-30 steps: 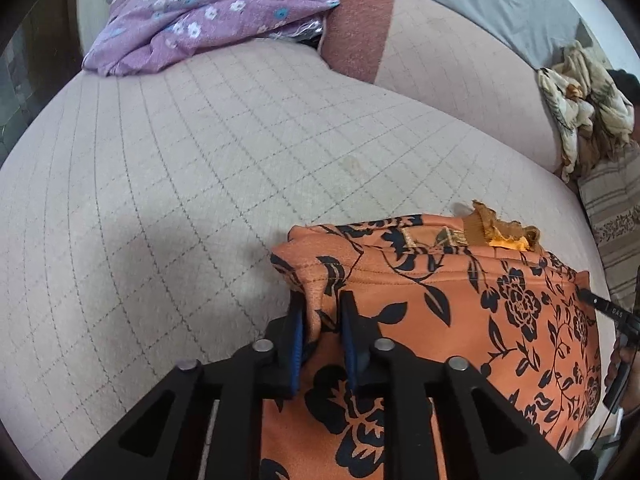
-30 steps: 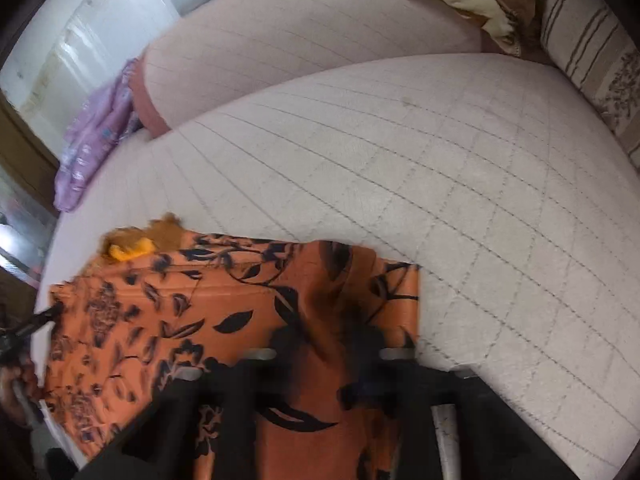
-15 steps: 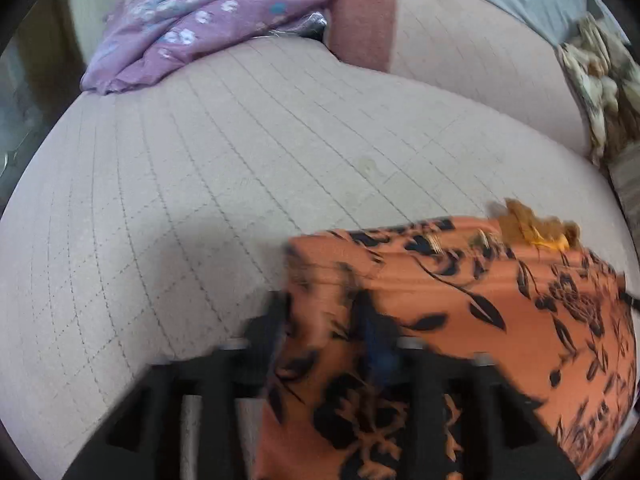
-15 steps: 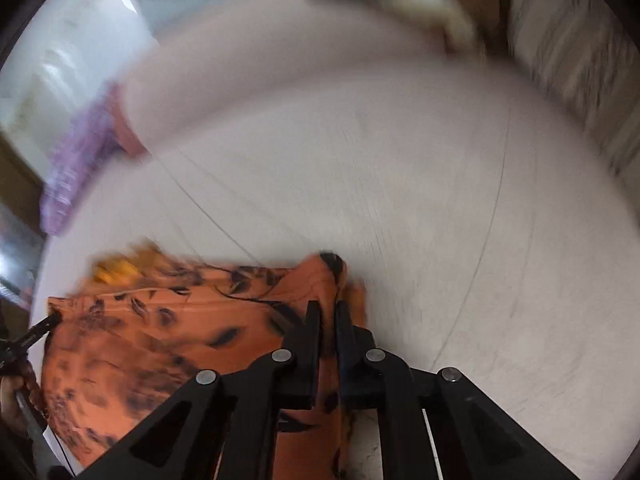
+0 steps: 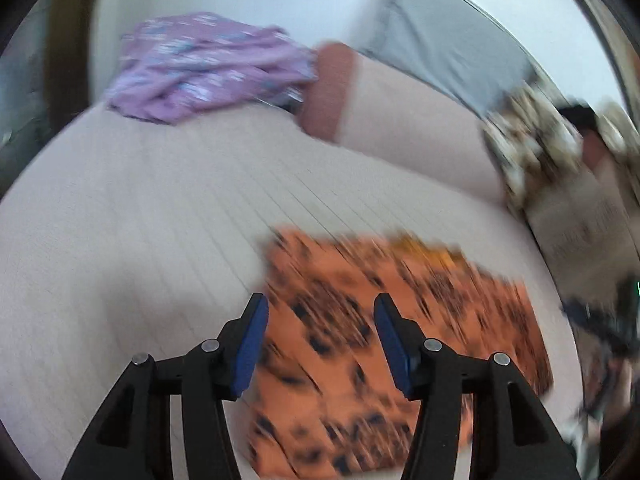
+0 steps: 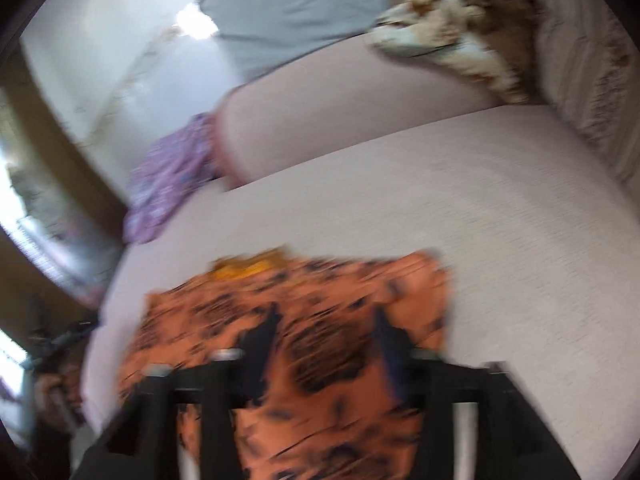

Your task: Fold small clothes

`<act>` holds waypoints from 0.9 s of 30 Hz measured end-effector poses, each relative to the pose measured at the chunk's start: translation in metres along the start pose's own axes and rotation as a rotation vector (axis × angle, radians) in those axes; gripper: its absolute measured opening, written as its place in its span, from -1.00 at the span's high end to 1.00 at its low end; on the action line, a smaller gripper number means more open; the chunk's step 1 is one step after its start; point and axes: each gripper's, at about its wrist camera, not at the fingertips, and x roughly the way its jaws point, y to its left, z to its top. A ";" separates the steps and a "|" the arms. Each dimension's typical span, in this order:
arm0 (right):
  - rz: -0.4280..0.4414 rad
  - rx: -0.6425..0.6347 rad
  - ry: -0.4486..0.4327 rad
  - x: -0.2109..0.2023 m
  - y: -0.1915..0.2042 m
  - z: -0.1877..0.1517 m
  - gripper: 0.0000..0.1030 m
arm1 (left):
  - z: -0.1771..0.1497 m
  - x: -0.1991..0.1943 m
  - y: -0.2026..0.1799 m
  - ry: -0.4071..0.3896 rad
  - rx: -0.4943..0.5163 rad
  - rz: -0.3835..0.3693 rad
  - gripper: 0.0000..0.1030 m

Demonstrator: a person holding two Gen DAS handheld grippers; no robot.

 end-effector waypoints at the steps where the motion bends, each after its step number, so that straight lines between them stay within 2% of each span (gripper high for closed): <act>1: 0.037 0.003 0.009 0.001 0.004 -0.007 -0.40 | -0.013 0.008 -0.004 0.027 0.020 0.006 -0.09; 2: 0.070 0.011 0.039 0.010 0.004 -0.017 -0.40 | -0.022 0.020 -0.004 0.072 0.023 0.021 -0.09; 3: 0.069 0.025 0.067 0.019 0.001 -0.024 -0.40 | -0.034 0.043 0.003 0.161 0.003 0.054 -0.09; 4: 0.058 0.053 0.113 0.032 -0.009 -0.031 -0.39 | -0.043 0.059 0.012 0.222 -0.026 0.095 0.01; 5: -0.001 0.120 0.187 0.051 -0.030 -0.041 -0.38 | -0.048 0.060 0.015 0.186 -0.021 0.106 0.00; 6: -0.028 0.178 0.207 0.058 -0.044 -0.048 -0.25 | -0.046 0.054 0.011 0.159 0.007 0.123 0.01; 7: -0.007 0.213 0.179 0.055 -0.051 -0.051 -0.25 | -0.042 0.047 0.008 0.161 0.012 0.138 0.02; 8: 0.002 0.221 0.154 0.048 -0.051 -0.049 -0.25 | -0.036 0.038 0.006 0.136 0.006 0.120 0.02; 9: -0.027 0.191 0.144 0.039 -0.045 -0.045 -0.29 | -0.028 0.026 0.004 0.091 0.015 0.082 0.01; 11: -0.017 0.125 0.119 0.030 -0.033 -0.039 -0.29 | -0.012 0.018 0.001 0.049 0.046 0.056 -0.05; 14: 0.039 0.104 0.097 0.029 -0.020 -0.028 -0.30 | 0.016 0.041 0.010 0.080 0.024 0.042 -0.06; 18: 0.088 0.086 0.130 0.049 -0.015 -0.015 -0.30 | 0.039 0.101 0.024 0.190 0.034 0.210 -0.05; 20: 0.117 0.102 0.150 0.056 -0.022 -0.011 -0.30 | 0.049 0.123 0.032 0.210 0.046 0.242 -0.06; 22: 0.104 0.137 0.176 0.075 -0.040 -0.005 -0.30 | 0.060 0.136 0.039 0.198 0.031 0.244 -0.10; 24: 0.034 0.216 0.168 0.089 -0.070 0.003 -0.30 | 0.076 0.136 0.038 0.159 0.049 0.284 -0.10; 27: 0.027 0.298 0.124 0.091 -0.094 0.012 -0.30 | 0.084 0.132 0.040 0.106 0.071 0.390 -0.10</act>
